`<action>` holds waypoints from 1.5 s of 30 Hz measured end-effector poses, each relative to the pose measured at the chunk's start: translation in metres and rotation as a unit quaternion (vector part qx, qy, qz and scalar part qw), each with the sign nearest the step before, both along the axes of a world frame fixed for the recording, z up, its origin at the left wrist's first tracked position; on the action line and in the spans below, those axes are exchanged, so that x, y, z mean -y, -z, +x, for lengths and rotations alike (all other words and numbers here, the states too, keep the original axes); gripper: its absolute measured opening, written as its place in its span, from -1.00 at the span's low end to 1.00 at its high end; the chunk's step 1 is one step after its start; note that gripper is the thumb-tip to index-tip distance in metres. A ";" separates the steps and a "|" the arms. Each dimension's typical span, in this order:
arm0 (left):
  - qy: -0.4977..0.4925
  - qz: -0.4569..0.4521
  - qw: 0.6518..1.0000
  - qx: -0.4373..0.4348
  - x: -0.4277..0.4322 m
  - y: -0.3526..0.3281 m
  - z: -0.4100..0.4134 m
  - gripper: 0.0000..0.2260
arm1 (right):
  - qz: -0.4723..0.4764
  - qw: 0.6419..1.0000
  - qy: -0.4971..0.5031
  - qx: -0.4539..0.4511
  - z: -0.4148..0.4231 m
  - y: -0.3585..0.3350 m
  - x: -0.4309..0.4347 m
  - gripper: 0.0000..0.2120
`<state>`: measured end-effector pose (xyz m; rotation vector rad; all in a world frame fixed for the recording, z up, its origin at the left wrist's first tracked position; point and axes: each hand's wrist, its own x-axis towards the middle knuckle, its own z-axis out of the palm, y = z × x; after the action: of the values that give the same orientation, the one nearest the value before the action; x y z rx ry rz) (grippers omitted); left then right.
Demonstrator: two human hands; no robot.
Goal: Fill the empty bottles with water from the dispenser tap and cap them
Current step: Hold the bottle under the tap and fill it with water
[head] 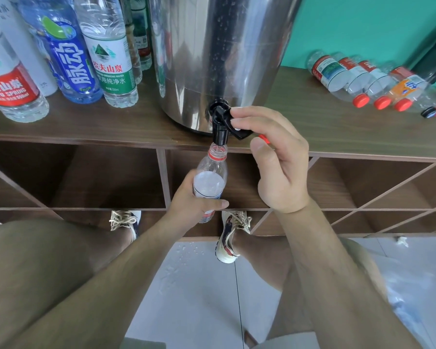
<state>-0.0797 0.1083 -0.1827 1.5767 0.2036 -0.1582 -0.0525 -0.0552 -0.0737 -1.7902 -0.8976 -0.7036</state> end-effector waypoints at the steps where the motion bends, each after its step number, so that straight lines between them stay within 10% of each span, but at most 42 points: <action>1: 0.001 -0.001 1.000 -0.001 0.000 0.000 0.000 -0.39 | -0.001 1.000 0.001 0.001 0.000 0.000 0.000 -0.67; 45: -0.002 0.025 1.000 -0.013 0.001 0.016 0.007 -0.27 | -0.021 1.000 0.005 -0.023 -0.004 -0.004 0.004 -0.80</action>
<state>-0.0729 0.1070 -0.1991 1.6246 0.2338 -0.1714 -0.0565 -0.0591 -0.0696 -1.8413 -0.8787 -0.6514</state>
